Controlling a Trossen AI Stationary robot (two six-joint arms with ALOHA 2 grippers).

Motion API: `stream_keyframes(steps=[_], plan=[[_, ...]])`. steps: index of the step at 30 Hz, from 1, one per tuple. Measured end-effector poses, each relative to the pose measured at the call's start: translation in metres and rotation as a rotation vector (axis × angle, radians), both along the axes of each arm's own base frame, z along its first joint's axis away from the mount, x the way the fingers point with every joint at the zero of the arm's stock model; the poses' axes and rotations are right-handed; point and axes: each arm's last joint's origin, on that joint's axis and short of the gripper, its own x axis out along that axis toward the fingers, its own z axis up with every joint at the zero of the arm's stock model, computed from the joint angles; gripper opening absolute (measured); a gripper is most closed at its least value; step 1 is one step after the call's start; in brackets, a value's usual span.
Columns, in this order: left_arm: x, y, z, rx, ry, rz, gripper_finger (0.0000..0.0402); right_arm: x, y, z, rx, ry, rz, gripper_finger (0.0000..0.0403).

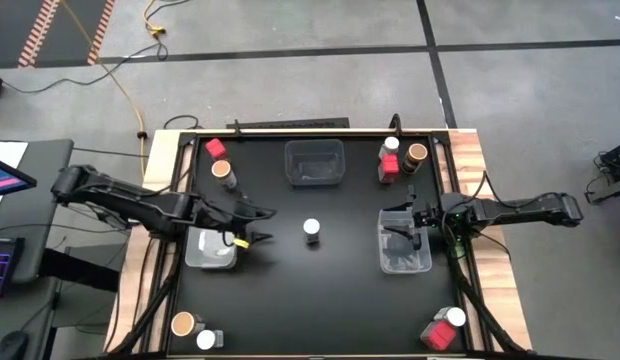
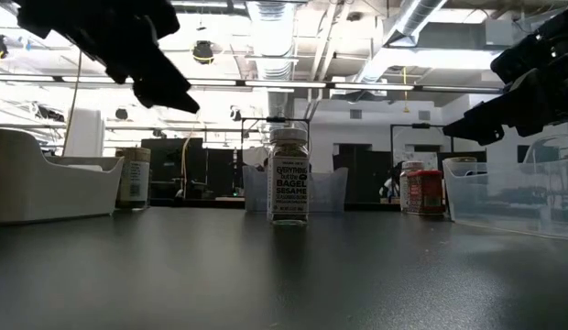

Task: Sort spices by type
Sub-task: Put the middle white seasoning bottle into the white bin

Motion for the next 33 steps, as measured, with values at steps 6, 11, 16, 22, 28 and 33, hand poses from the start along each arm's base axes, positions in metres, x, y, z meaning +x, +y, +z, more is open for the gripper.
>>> stream_keyframes(steps=[6, 11, 16, 22, 28, 33], plan=[[0.0088, -0.0011, -0.005, -0.033, -0.011, 0.018, 0.0256, 0.0, 0.0, -0.0001, 0.0, 0.0, 0.0, 0.0295], [0.011, -0.0015, -0.0062, -0.061, -0.016, 0.029, 0.0256, 0.0, 0.0, 0.0, 0.0, 0.0, 0.0, 0.0295], [0.0105, -0.0015, -0.0071, 0.002, -0.001, -0.004, 0.0272, 0.0, 0.0, 0.0, 0.0, 0.0, 0.0, 0.0295], [0.0102, -0.0011, -0.0076, 0.012, 0.006, 0.0, 0.0324, 0.0, 0.0, -0.0001, 0.0, 0.0, 0.0, 0.0295], [0.0099, -0.0014, -0.0081, -0.047, 0.006, 0.03, 0.0335, 0.0, 0.0, 0.0, 0.0, 0.0, 0.0, 0.0295], [0.0099, -0.0008, -0.0081, -0.053, 0.006, 0.037, 0.0335, 0.0, 0.0, 0.0, 0.0, 0.0, 0.0, 0.0295]])
